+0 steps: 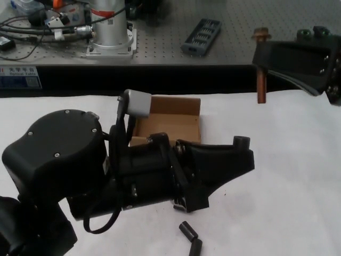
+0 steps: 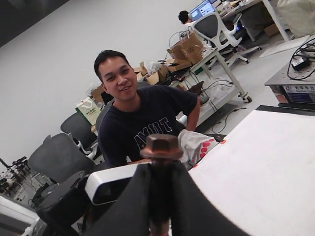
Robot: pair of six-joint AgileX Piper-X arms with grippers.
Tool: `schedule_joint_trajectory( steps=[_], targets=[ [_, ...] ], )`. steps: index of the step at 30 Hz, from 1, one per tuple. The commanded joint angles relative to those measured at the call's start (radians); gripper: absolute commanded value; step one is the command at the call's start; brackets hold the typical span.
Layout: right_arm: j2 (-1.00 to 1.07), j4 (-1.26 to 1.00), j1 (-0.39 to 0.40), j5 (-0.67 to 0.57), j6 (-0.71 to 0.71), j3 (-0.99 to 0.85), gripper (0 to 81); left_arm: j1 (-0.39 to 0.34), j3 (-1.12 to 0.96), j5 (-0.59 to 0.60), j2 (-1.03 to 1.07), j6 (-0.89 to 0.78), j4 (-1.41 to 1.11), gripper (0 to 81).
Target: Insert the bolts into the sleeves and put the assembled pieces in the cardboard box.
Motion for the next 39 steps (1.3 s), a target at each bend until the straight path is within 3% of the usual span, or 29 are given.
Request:
schedule_joint_trajectory(
  steps=[1, 15, 25, 32, 39],
  targets=[
    [-0.016, -0.021, 0.002, -0.03, -0.003, 0.03, 4.1, -0.004, -0.004, 0.037, -0.012, 0.03, -0.028, 11.3],
    [-0.067, -0.043, 0.002, 0.006, -0.066, 0.137, 4.1, -0.004, 0.012, 0.006, 0.081, 0.154, -0.03, 11.3],
    [-0.051, -0.048, 0.002, 0.055, -0.131, 0.246, 4.1, -0.004, 0.21, -0.104, 0.083, 0.172, -0.2, 11.3],
    [0.065, -0.141, 0.076, 0.095, -0.187, 0.258, 4.1, -0.004, 0.222, -0.125, 0.083, 0.181, -0.23, 11.3],
    [0.194, -0.337, 0.131, 0.127, -0.142, 0.258, 4.2, -0.004, 0.222, -0.136, 0.083, 0.194, -0.23, 11.3]
  ],
)
